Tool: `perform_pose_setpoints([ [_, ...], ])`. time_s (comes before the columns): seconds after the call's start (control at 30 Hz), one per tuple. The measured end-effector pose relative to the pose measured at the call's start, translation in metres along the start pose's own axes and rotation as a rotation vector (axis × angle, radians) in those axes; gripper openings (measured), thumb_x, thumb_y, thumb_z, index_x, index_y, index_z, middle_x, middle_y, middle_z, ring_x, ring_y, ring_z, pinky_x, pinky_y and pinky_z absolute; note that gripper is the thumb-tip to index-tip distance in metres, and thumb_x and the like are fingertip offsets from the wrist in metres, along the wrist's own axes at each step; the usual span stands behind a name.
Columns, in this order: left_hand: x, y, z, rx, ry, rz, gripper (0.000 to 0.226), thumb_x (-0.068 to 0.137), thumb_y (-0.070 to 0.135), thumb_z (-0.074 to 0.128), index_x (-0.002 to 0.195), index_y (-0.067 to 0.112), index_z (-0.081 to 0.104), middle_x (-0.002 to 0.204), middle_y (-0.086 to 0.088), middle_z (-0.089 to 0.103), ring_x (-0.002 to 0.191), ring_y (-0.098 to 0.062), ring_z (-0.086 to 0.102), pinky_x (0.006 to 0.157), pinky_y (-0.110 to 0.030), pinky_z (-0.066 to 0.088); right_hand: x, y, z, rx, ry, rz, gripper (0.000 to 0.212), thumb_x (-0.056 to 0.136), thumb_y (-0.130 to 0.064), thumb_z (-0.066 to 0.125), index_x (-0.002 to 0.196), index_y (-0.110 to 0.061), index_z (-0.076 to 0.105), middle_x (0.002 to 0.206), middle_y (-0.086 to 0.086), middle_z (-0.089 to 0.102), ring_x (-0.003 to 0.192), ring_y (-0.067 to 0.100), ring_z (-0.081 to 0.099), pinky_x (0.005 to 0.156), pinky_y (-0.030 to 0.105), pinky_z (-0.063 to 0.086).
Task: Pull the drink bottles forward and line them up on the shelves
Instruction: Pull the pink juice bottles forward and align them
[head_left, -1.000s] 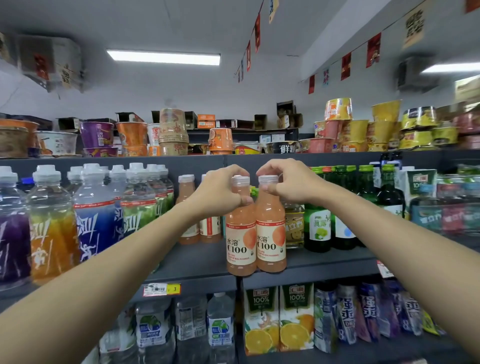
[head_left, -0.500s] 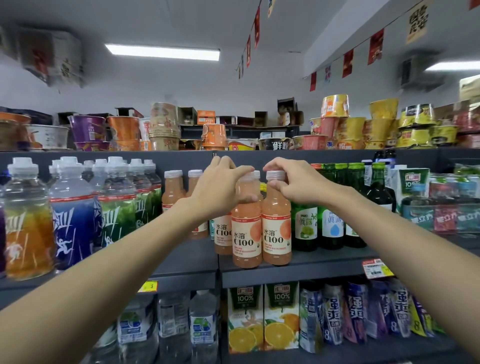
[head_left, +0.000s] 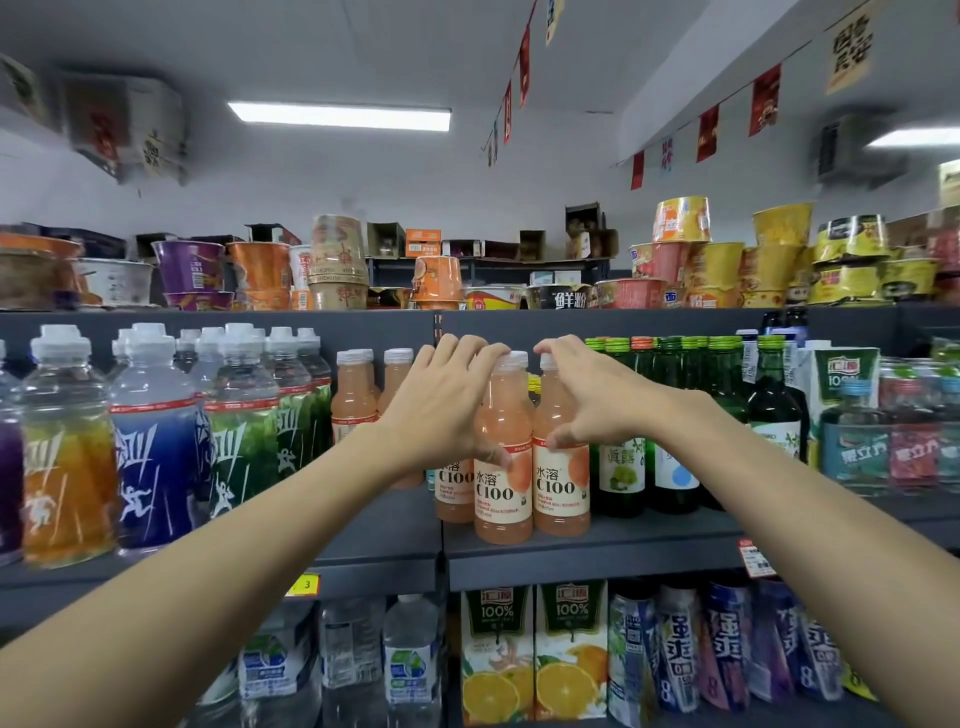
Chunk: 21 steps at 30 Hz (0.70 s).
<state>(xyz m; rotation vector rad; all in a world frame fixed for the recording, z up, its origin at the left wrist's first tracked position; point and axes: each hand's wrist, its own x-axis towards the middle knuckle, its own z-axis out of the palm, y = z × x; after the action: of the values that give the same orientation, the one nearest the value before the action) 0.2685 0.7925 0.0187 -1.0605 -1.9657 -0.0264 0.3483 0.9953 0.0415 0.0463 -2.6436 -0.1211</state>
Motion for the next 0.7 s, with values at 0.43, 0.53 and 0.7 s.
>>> perform_pose_setpoints([
  [0.43, -0.024, -0.042, 0.002, -0.275, 0.009, -0.127, 0.113, 0.073, 0.089, 0.045, 0.158, 0.024, 0.009, 0.155, -0.001, 0.028, 0.139, -0.021, 0.028, 0.113, -0.045, 0.027, 0.007, -0.035, -0.007, 0.075, 0.344, -0.055, 0.065, 0.087, -0.024, 0.057, 0.149, -0.017, 0.037, 0.152, 0.006, 0.042, 0.139, 0.024, 0.037, 0.113, 0.043, 0.029],
  [0.53, -0.031, -0.07, -0.001, -0.211, -0.018, -0.132, 0.109, 0.076, 0.086, 0.047, 0.157, 0.022, 0.013, 0.156, -0.003, 0.028, 0.139, -0.023, 0.029, 0.113, -0.047, 0.028, 0.022, -0.067, -0.004, 0.099, 0.445, -0.115, 0.053, 0.092, -0.025, 0.05, 0.144, -0.016, 0.042, 0.145, 0.006, 0.047, 0.134, 0.023, 0.041, 0.112, 0.044, 0.031],
  [0.7, -0.035, -0.11, 0.009, -0.017, -0.149, -0.137, 0.116, 0.072, 0.063, 0.076, 0.157, 0.016, 0.012, 0.155, -0.007, 0.027, 0.139, -0.028, 0.027, 0.114, -0.045, 0.028, 0.057, -0.107, 0.012, -0.223, 0.444, -0.082, 0.058, 0.094, -0.041, 0.048, 0.146, -0.015, 0.04, 0.144, 0.011, 0.046, 0.133, 0.028, 0.041, 0.111, 0.045, 0.031],
])
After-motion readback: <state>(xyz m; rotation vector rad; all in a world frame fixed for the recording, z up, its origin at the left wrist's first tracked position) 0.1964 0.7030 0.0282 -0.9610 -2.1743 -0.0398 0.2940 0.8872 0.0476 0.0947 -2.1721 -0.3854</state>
